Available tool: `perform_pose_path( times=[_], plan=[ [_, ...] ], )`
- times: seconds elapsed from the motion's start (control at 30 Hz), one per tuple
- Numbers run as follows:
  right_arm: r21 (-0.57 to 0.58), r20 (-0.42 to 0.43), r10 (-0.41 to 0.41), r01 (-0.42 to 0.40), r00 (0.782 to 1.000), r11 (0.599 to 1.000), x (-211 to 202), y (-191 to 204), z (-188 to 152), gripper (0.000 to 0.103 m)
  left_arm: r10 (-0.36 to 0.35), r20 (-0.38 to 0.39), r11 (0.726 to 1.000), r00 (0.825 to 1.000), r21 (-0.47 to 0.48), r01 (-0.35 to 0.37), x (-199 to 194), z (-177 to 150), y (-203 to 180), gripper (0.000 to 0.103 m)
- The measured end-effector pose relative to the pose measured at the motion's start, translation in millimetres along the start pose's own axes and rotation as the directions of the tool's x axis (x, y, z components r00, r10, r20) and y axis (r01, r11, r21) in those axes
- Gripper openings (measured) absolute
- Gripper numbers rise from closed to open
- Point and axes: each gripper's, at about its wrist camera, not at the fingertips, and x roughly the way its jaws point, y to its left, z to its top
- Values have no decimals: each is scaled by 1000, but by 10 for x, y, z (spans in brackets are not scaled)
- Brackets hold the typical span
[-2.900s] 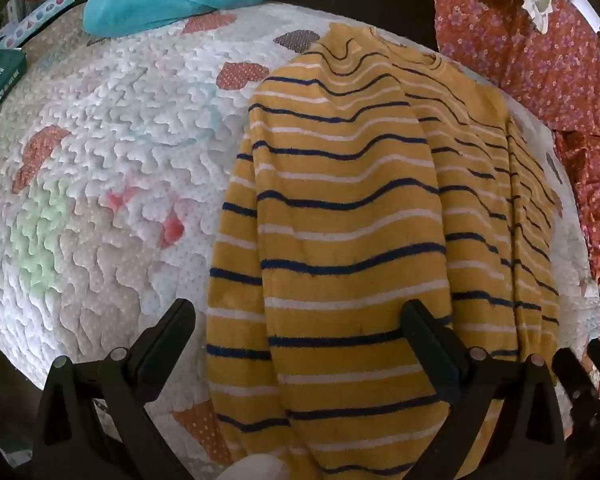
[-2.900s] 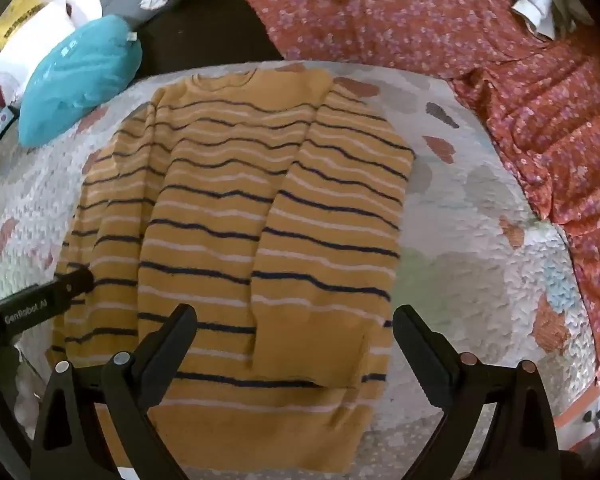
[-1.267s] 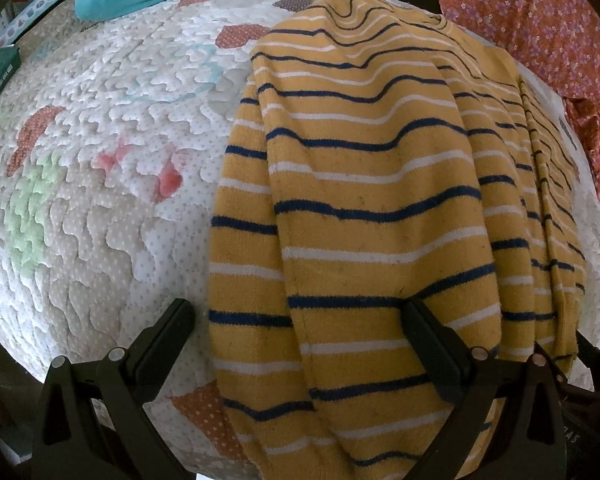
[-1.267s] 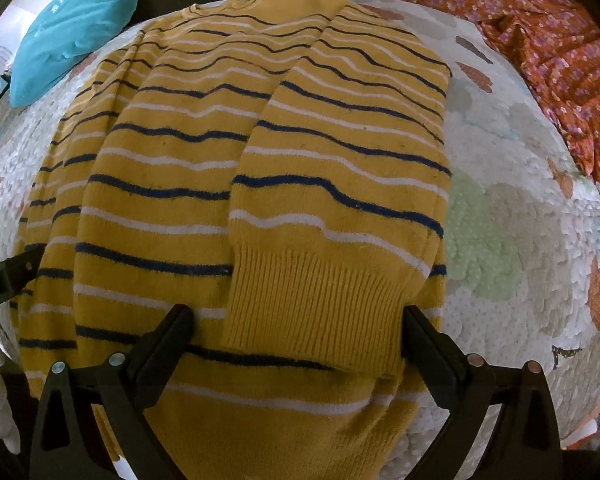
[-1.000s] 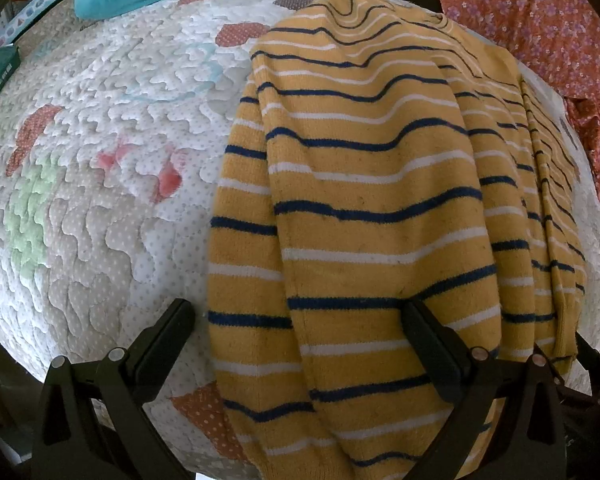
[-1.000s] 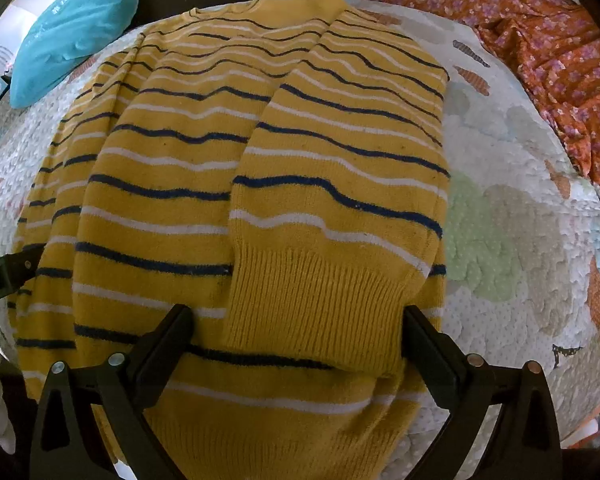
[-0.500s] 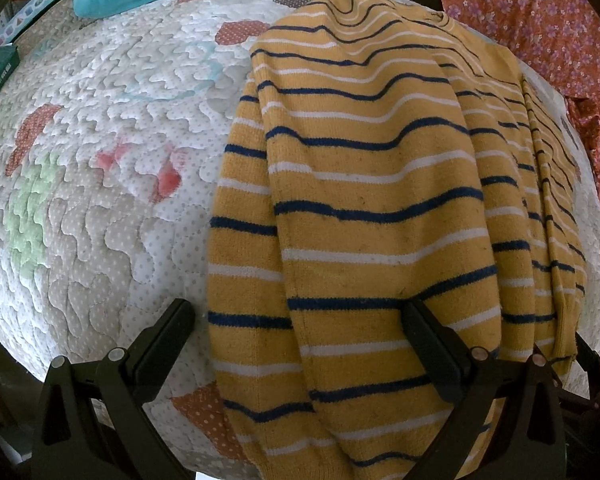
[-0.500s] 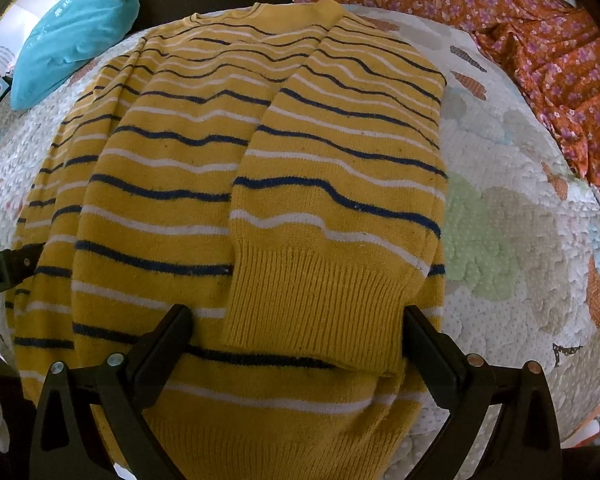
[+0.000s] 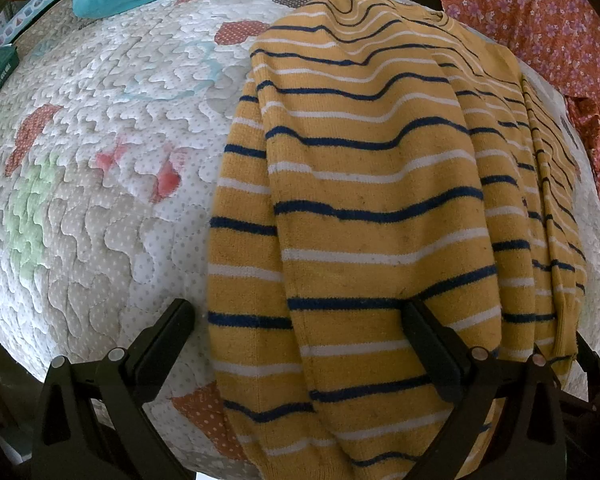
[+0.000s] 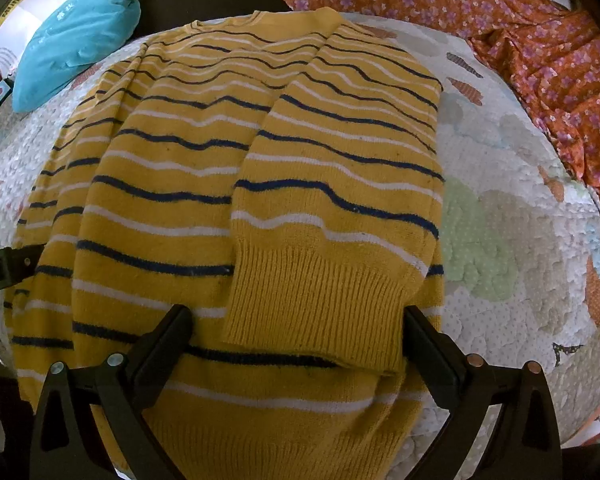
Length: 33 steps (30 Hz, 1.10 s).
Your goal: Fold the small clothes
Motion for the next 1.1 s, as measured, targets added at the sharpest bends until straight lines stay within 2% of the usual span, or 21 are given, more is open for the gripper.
perform_pose_path(
  times=[0.57,0.73,0.77,0.83,0.93,0.97,1.03,1.1],
  plan=[
    [-24,9,0,1,1000,1000,21,-25,14,103,-22,28,1000,999,18,22,-45,-70,54,103],
    [-23,-31,56,-56,998,998,17,-98,87,103,-27,92,1000,995,13,26,-282,-195,158,83],
    [-9,-35,76,-76,996,997,-4,-137,106,101,-29,108,1000,994,8,28,-353,-234,194,83],
    [74,-16,135,-134,991,988,-105,-293,140,89,-49,127,999,991,-10,50,-496,-314,291,83],
    [220,23,265,-263,964,939,-282,-657,198,87,-75,153,995,985,-53,84,-776,-452,481,83],
    [247,48,282,-285,958,926,-353,-782,209,87,-89,159,992,983,-70,102,-853,-484,521,83],
    [264,75,257,-267,964,927,-479,-1009,228,87,-155,166,978,974,-113,175,-1039,-520,677,83],
    [241,85,233,-246,969,939,-560,-1132,244,85,-147,185,978,972,-117,170,-1168,-486,733,83]
  ],
)
